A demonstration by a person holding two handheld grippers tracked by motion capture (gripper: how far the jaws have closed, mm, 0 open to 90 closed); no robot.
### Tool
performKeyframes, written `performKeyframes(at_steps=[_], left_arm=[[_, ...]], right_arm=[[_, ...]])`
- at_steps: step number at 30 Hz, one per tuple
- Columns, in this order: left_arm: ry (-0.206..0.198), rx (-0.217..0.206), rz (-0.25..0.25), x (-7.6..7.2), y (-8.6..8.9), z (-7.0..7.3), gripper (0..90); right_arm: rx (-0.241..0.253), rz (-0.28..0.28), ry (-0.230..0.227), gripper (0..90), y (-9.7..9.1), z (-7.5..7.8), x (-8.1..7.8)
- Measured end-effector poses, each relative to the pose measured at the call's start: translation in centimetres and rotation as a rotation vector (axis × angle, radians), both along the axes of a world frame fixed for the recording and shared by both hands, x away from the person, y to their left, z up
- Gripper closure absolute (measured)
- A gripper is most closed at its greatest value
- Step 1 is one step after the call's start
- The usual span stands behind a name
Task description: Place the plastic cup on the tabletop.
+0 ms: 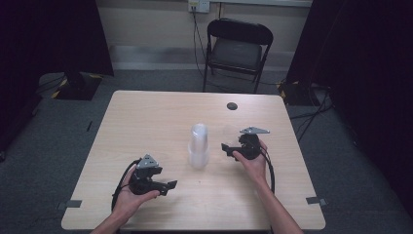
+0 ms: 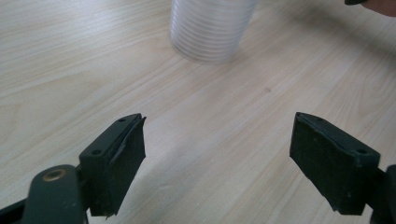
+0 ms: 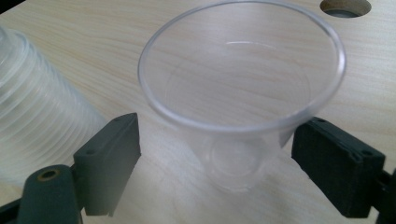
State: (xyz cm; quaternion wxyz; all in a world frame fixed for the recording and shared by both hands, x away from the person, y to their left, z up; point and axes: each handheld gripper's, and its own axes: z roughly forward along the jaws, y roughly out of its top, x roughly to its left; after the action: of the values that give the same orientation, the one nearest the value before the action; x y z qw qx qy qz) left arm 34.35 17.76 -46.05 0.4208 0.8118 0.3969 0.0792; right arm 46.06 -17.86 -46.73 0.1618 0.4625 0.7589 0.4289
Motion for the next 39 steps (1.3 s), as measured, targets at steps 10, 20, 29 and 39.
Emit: performKeyframes(at_steps=[10,20,29,39], left_arm=[[-0.001,-0.012,0.028,0.2,0.6,0.2,18.1],[0.0,-0.014,0.049,0.4,1.0,0.3,17.2],[0.0,-0.015,0.053,0.3,1.1,0.4,17.2],[0.017,-0.003,0.055,0.4,1.1,0.2,17.2]], right_arm=[[0.036,-0.003,0.014,15.0,-1.8,0.9,-2.1],[0.055,-0.004,0.014,15.7,-3.2,2.2,-5.0],[0.054,-0.019,0.002,17.1,-4.4,2.8,-7.7],[0.051,-0.035,0.015,18.4,-5.6,2.6,-11.1]])
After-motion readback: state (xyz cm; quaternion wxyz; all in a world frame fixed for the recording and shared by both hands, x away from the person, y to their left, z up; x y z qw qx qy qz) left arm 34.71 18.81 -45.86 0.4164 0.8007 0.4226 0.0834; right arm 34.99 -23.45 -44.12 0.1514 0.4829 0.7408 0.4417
